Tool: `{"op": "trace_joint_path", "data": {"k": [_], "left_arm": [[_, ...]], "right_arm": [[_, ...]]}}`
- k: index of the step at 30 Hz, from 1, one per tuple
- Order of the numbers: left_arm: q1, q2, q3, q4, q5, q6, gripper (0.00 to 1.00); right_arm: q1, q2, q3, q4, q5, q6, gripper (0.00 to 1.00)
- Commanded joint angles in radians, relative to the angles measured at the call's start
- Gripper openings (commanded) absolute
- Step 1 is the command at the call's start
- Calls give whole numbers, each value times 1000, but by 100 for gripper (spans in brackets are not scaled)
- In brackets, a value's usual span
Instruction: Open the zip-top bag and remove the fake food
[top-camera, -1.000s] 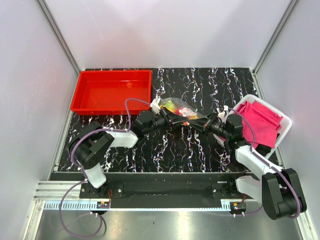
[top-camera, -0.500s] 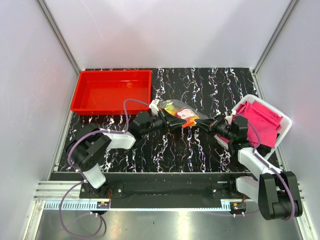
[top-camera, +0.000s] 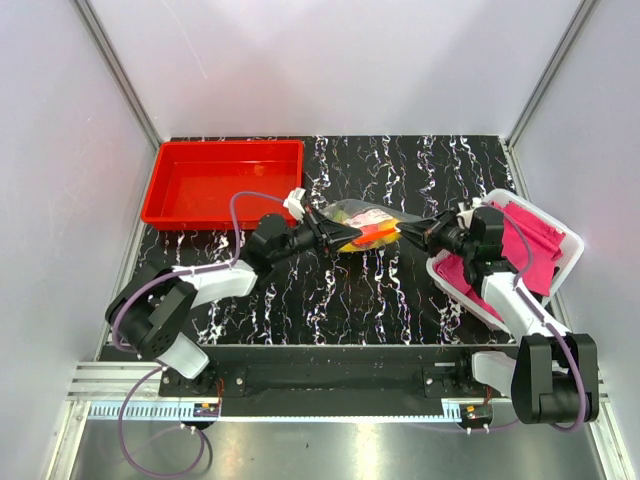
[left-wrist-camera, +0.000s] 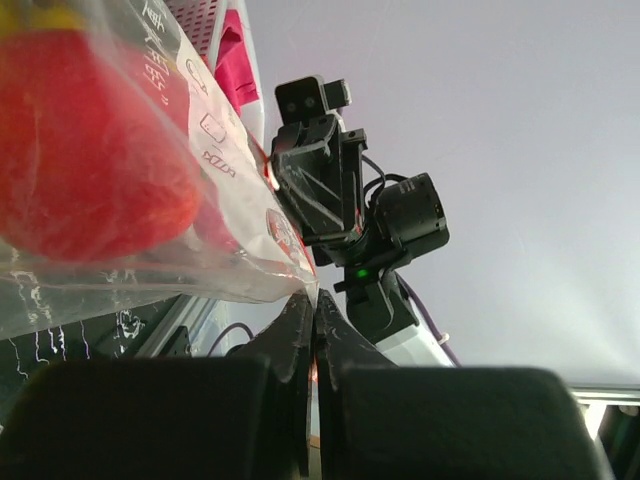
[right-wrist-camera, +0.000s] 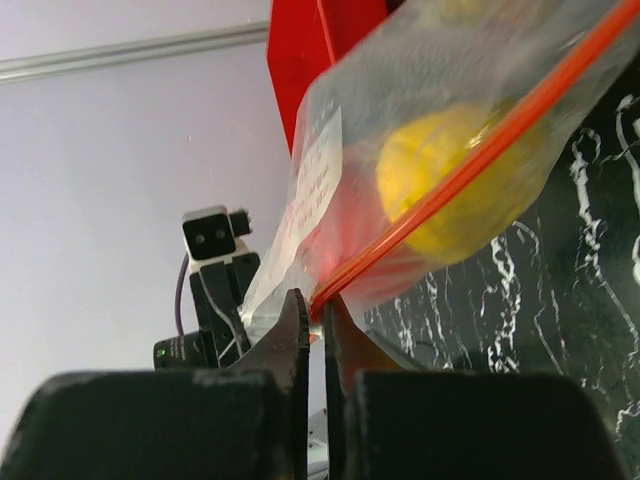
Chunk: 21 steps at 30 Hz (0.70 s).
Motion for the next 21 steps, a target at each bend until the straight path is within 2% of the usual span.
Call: {"op": "trace_joint_path", "data": {"k": [1,6,13,21], "left_arm": [[31,-92,-4,45,-16,21,0],[35,-127,-44,39,-39,20,0],[40,-156,-88,40,-50,12,0],[38,-155,-136,102,-50,-20,0]], "right_arm": [[-84,34,85,-126,132,-140,0],[-133,99,145,-166,139,-235,0],[-150,188,300,-328,206,-425,0],[-157,231,370,-374,242,-504,0]]}}
